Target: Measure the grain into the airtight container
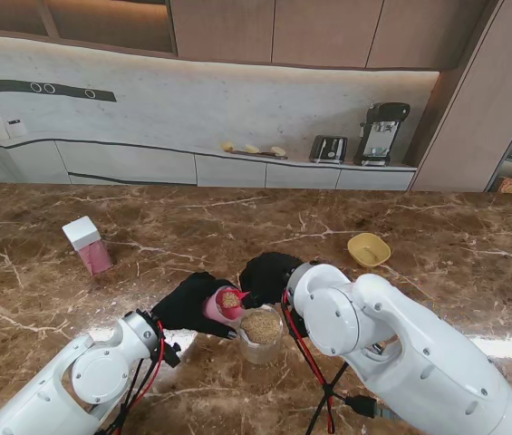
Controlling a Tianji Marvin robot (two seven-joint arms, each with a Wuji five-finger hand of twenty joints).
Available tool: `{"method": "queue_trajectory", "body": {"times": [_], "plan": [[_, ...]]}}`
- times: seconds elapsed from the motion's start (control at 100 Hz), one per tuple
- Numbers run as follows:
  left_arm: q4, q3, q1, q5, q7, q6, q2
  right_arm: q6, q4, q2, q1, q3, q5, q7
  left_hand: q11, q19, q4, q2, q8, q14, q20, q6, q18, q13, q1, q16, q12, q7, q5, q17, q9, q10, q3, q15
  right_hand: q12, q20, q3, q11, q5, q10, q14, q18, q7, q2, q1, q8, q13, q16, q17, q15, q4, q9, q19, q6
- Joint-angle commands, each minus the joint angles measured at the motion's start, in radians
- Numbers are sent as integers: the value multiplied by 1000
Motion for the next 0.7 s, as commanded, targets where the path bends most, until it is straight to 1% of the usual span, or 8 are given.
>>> {"method": "queue_trajectory", "body": {"times": [0.0,0.09,0.16,0.24,0.38,0.47,0.63,0.69], "plan": [[-5,0,8,-8,2,6,-3,-17,-16,-10,-29,-2,-22,4,14,-28,-26,198,22,-16,-3,-263,-2,-21,120,-7,16,142,195,-19,112,-96,243,-24,1,-17,51,68,22,-43,-37,23,5,-10,3,0,45,17,47,49,49,70,134,-11],[-7,-1,11,-13,4,5,-4,-113,-20,-13,-50,5,-109,6,14,-28,-26,199,22,-14,-2,-265,-2,-20,119,-6,16,141,195,-19,113,-98,243,-24,1,-17,55,70,24,-45,-39,22,6,-12,-3,0,45,18,47,50,46,71,134,-17],[-8,0,12,-20,5,5,-5,-216,-13,-16,-68,15,-171,-8,14,-28,-26,199,22,-15,-2,-264,-2,-20,119,-6,16,141,195,-18,113,-98,242,-23,1,-17,63,72,25,-49,-44,22,6,-14,-10,-1,45,17,47,48,43,70,134,-25],[-8,0,14,-27,4,4,-5,-329,5,-22,-86,30,-232,-54,14,-28,-26,198,22,-16,-1,-267,-2,-19,118,-6,16,141,197,-19,114,-98,242,-23,0,-16,73,75,28,-55,-49,21,6,-18,-19,0,46,17,47,47,38,70,133,-34],[-10,-1,19,-38,4,8,-7,-492,53,-28,-101,47,-299,-165,14,-28,-26,198,22,-15,0,-266,-1,-18,117,-6,15,142,198,-18,115,-99,244,-23,-1,-16,94,83,32,-65,-60,13,4,-30,-37,-1,46,17,47,44,29,70,130,-54],[-14,-5,23,-45,5,11,-8,-525,55,-30,-112,57,-355,-196,14,-28,-26,197,22,-15,0,-270,-2,-18,117,-6,16,142,198,-18,116,-100,245,-24,-1,-17,97,84,32,-66,-60,11,3,-30,-40,-1,46,17,47,44,26,70,129,-57],[-18,-10,26,-48,3,12,-7,-538,55,-28,-117,60,-405,-199,13,-27,-26,197,22,-16,1,-269,-2,-16,116,-6,16,141,198,-18,116,-101,246,-24,-4,-18,93,81,29,-69,-61,9,2,-24,-40,0,46,17,46,43,23,70,124,-57],[-18,-10,25,-47,4,10,-8,-538,63,-29,-119,60,-432,-220,12,-27,-27,197,23,-16,1,-271,-2,-18,115,-7,16,141,198,-19,116,-100,246,-25,-5,-18,93,81,29,-71,-61,9,2,-25,-40,0,46,16,46,42,23,70,123,-59]]}}
